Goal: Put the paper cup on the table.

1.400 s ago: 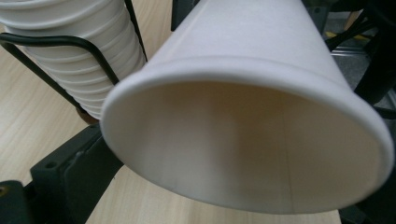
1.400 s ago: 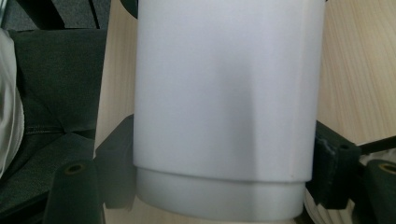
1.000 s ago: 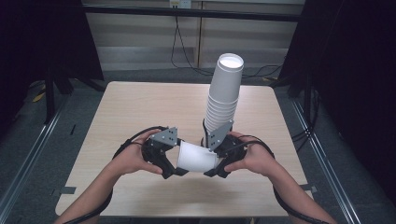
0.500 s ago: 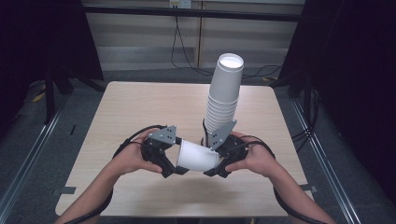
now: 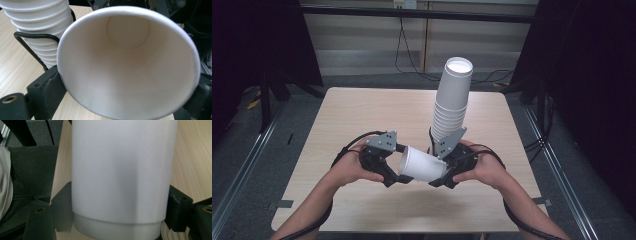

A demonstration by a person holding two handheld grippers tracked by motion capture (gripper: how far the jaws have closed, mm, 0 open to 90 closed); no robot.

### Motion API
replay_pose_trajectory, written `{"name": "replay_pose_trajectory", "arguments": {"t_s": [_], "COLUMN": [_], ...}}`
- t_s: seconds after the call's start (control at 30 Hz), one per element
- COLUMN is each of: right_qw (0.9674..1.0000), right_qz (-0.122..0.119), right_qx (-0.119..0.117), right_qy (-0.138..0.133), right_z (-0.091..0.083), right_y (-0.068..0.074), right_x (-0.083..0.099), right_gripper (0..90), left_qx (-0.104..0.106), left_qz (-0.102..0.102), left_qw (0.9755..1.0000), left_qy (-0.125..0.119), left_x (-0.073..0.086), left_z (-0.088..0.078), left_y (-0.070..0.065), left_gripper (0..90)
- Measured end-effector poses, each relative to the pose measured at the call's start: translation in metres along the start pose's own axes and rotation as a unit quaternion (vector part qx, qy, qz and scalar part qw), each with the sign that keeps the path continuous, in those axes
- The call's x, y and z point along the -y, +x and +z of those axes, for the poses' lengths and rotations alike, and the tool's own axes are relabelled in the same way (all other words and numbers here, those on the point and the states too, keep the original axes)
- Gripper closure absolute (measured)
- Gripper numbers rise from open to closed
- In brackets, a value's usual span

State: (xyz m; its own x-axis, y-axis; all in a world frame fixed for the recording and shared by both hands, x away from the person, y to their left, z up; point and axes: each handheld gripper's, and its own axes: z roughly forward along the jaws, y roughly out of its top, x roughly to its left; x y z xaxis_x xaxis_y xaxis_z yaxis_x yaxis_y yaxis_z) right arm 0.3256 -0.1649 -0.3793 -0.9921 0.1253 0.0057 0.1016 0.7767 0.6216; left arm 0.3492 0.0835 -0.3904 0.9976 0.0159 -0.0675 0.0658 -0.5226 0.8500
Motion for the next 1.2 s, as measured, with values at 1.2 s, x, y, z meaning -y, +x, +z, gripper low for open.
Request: {"name": "replay_pose_trajectory", "arguments": {"t_s": [1.2], "right_qw": [0.9988], "right_qz": [0.039], "right_qx": [0.024], "right_qy": [0.017], "right_z": [0.000], "right_y": [-0.003], "right_x": [0.021], "right_gripper": [13.2], "left_qx": [-0.023], "left_qz": [-0.004], "left_qw": [0.9985], "left_qy": [0.050], "left_x": [-0.008], "left_z": [-0.009], "left_y": [0.003], "left_gripper": [11.9]}}
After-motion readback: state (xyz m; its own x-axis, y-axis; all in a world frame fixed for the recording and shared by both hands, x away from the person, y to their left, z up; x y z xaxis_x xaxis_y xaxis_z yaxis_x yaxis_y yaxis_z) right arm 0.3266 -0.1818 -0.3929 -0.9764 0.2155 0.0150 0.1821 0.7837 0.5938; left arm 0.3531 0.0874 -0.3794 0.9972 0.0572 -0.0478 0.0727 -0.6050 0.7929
